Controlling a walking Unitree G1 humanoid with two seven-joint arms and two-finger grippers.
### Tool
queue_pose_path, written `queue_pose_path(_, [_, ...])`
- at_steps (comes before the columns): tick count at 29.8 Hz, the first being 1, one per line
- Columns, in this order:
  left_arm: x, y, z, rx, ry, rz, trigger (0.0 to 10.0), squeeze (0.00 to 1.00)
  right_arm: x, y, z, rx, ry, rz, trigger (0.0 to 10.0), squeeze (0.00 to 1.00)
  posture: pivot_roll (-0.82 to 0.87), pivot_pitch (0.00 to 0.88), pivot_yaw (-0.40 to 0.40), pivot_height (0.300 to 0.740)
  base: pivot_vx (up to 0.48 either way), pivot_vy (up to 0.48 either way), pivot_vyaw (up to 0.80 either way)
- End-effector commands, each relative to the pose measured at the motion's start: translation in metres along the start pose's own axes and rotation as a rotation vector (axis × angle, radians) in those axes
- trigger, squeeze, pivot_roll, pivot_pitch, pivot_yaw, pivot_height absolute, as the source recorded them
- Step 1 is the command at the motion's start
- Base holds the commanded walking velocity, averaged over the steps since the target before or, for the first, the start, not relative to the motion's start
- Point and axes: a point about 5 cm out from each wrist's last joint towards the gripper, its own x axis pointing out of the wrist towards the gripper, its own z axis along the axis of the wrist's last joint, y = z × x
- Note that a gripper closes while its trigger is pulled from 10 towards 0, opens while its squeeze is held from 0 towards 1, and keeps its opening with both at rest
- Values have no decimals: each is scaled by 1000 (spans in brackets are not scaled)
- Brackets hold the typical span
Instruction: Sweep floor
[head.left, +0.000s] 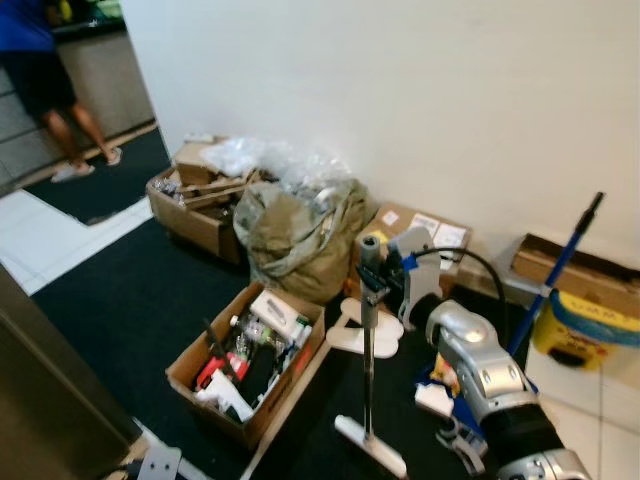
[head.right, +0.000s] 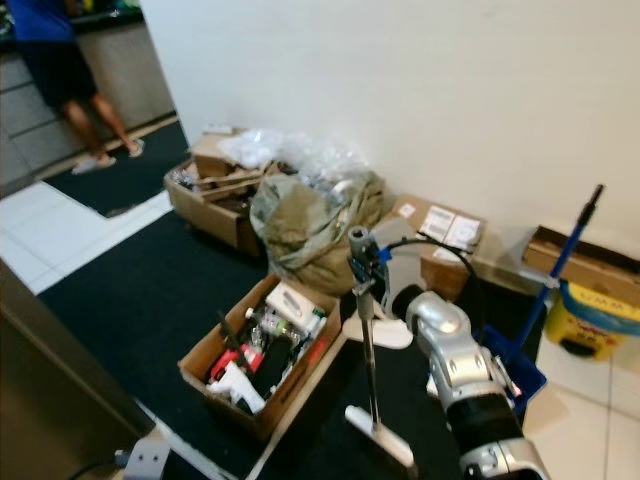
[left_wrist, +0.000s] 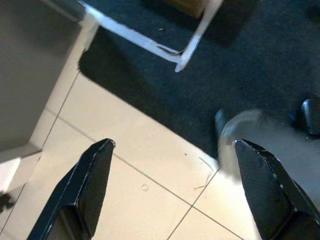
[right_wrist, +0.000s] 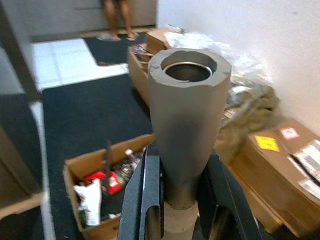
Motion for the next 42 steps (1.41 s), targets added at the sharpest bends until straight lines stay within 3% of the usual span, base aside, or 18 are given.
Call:
queue_pose_path(1, [-2, 2, -7, 2, 16, 5, 10000, 0, 7, 12, 0, -31, -10, 24, 10000, 0, -78, 0, -23, 740, 0, 0, 0])
queue_pose_path(7, [-2, 2, -8, 22, 14, 29, 10000, 0, 14, 28, -7, -43, 16, 59, 10000, 0, -82, 0, -62, 740, 0, 0, 0])
queue_pose_path(10, [-2, 2, -8, 15, 10, 35, 10000, 0, 16, 36, -8, -62, 29, 110, 10000, 0, -73, 0, -118, 740, 0, 0, 0])
queue_pose_path(17, [-2, 0, -7, -11, 3, 35, 10000, 0, 19, 36, -11, -63, 34, 124, 10000, 0, -44, 0, -139, 740, 0, 0, 0])
queue_pose_path(20, [-2, 0, -7, -7, 7, 27, 10000, 0, 23, 37, -9, -54, 19, 108, 10000, 0, -39, 0, -113, 740, 0, -204, 0])
queue_pose_path(37, [-2, 4, -7, 16, 19, 22, 10000, 0, 25, 32, -11, -17, 28, 54, 10000, 0, -46, 0, -85, 740, 0, -480, 0])
queue_pose_path(42, [-2, 5, -8, 15, 21, 22, 10000, 0, 24, 31, -10, 62, 40, 108, 10000, 0, -45, 0, -81, 740, 0, -480, 0])
